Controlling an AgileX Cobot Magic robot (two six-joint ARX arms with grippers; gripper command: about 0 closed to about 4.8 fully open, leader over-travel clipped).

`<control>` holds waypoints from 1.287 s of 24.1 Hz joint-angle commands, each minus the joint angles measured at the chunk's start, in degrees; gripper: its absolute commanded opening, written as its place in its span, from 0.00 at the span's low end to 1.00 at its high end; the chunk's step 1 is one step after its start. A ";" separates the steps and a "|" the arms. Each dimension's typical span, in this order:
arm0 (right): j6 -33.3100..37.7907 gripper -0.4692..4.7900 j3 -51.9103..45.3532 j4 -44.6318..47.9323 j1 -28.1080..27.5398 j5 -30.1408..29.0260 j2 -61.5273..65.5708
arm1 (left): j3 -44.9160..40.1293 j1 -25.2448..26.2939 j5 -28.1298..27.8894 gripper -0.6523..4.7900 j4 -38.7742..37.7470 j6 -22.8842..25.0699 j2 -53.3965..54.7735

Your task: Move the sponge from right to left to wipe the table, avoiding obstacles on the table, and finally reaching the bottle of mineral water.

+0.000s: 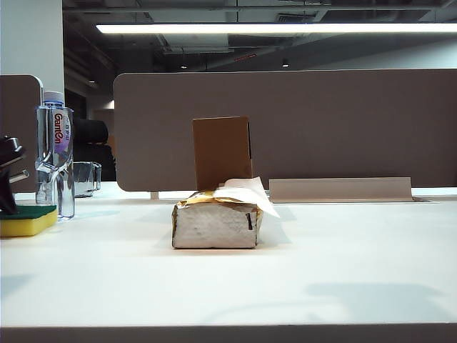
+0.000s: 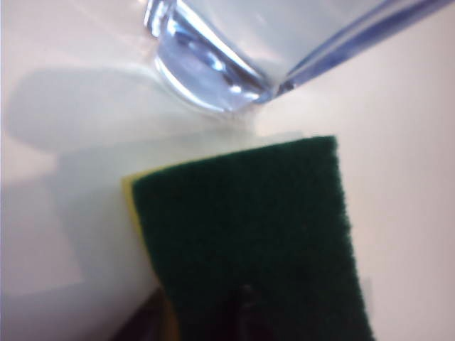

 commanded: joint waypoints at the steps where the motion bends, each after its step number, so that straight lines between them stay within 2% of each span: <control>1: 0.09 0.48 0.31 0.50 0.02 -0.37 -0.11 | 0.22 0.02 0.31 0.57 -0.92 0.28 -0.09; 3: 0.09 0.48 0.31 0.42 0.02 -0.37 -0.11 | 0.22 0.02 0.31 0.62 -0.96 0.26 -0.09; 4: 0.07 0.48 0.31 0.39 0.02 -0.39 -0.11 | 0.28 0.04 0.31 0.68 -1.44 0.26 -0.11; 9: 0.07 0.48 0.31 -0.07 0.02 -1.40 -0.11 | 0.33 0.13 0.46 0.76 -2.67 0.28 -0.26; 19: 0.00 0.48 0.31 -0.46 0.02 -1.38 -0.11 | 0.39 0.13 0.46 0.76 -2.69 0.85 -3.26; 31: -1.75 0.48 0.31 0.55 0.02 -1.27 -0.11 | 0.44 0.13 0.46 0.76 -5.64 1.36 -12.46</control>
